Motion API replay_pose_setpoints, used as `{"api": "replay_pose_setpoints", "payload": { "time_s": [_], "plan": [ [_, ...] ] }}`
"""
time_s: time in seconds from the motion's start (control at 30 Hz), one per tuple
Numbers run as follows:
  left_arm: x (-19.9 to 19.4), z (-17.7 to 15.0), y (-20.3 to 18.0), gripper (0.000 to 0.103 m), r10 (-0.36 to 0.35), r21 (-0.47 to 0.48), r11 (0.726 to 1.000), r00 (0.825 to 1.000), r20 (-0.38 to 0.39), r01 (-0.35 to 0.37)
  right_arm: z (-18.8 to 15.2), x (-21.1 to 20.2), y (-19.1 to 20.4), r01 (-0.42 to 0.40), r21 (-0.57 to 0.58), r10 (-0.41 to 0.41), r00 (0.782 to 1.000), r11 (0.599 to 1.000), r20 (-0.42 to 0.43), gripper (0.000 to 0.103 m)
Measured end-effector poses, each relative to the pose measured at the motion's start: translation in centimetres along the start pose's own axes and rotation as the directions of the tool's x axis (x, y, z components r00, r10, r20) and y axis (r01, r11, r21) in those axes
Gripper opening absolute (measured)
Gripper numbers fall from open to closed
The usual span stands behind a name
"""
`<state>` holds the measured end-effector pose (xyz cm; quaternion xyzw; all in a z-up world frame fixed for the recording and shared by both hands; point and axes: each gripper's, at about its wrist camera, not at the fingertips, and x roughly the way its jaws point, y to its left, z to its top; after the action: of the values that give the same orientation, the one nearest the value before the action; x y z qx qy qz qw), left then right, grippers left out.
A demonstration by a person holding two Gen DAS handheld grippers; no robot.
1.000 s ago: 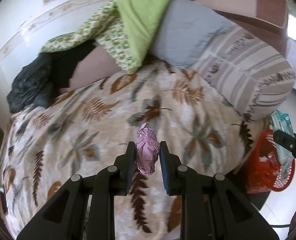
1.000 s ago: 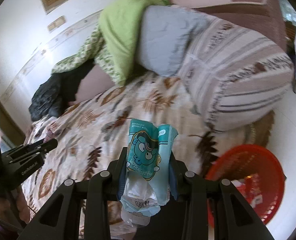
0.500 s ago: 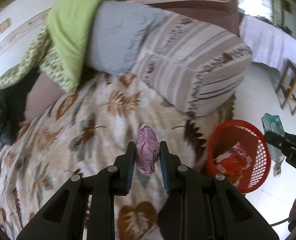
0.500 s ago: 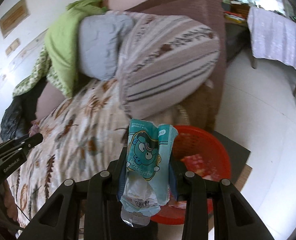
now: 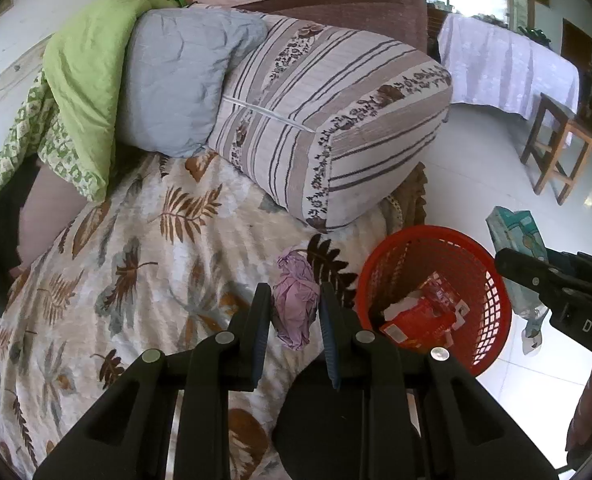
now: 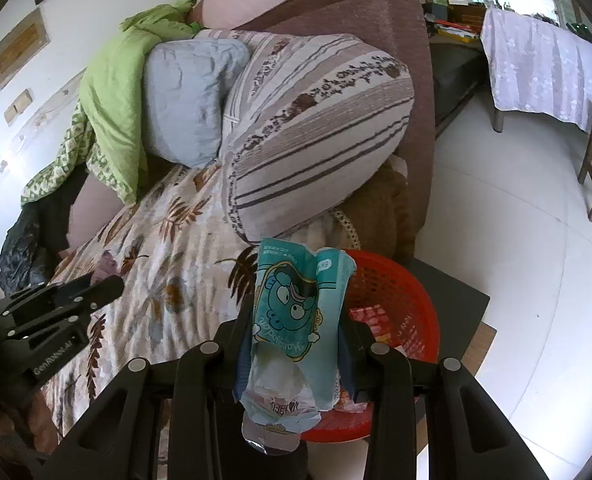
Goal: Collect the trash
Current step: 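Lift the pink wrapper and teal wipes pack and carry them toward the red basket, then lower both grippers into the red basket and open them to drop the items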
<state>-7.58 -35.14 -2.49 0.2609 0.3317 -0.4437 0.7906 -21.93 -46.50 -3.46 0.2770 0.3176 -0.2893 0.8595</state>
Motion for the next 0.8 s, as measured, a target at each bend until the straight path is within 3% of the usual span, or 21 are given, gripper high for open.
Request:
{"api": "replay_pose_setpoints", "payload": {
  "time_s": [0.53,0.8],
  "plan": [
    [-1.6,0.5,-2.0,0.023,-0.074,0.022,0.997,0.997,0.021,0.073,-0.5,-2.9,0.0,0.013,-0.016,-0.013,0.999,1.0,0.044,0.038],
    [-3.3,3.1,-3.5,0.023,-0.183,0.042,0.983,0.982,0.053,0.181,-0.7,-5.9,-1.7,0.055,0.017,-0.057,0.993,0.998,0.101,0.038]
  ]
}}
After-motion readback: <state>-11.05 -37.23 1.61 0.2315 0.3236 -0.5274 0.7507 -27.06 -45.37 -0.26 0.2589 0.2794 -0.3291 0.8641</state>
